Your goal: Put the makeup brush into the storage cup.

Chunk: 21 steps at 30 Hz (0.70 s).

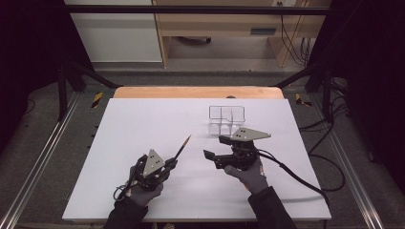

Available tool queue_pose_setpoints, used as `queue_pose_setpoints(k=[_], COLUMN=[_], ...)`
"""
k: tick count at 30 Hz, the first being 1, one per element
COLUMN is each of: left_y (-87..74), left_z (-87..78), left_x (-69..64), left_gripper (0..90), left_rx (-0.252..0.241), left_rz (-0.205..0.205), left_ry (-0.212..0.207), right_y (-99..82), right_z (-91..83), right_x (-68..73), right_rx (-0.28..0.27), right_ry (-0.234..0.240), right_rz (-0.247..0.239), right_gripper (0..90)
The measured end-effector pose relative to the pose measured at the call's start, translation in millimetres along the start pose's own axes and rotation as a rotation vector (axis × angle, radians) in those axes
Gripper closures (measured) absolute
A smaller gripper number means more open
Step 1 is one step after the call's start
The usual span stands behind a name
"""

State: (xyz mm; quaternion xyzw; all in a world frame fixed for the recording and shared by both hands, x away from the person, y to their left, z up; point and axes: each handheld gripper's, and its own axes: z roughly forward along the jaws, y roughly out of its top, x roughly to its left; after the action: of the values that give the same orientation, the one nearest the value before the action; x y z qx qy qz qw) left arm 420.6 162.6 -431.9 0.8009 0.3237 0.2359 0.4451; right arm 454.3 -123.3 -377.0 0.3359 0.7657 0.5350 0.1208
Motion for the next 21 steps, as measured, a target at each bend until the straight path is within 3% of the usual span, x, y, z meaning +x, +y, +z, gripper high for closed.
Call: queue_pose_setpoints(k=[21], left_y=[2.8], left_z=[10.2], left_x=[-13.4], left_gripper=[83.7], left_rx=[-0.033], left_rz=[-0.103], left_ry=[0.009], right_y=[-6.3], right_z=[18.0], right_x=[3.3], right_rx=[-0.066], right_ry=[0.031], right_rz=[0.099], right_gripper=[25.1])
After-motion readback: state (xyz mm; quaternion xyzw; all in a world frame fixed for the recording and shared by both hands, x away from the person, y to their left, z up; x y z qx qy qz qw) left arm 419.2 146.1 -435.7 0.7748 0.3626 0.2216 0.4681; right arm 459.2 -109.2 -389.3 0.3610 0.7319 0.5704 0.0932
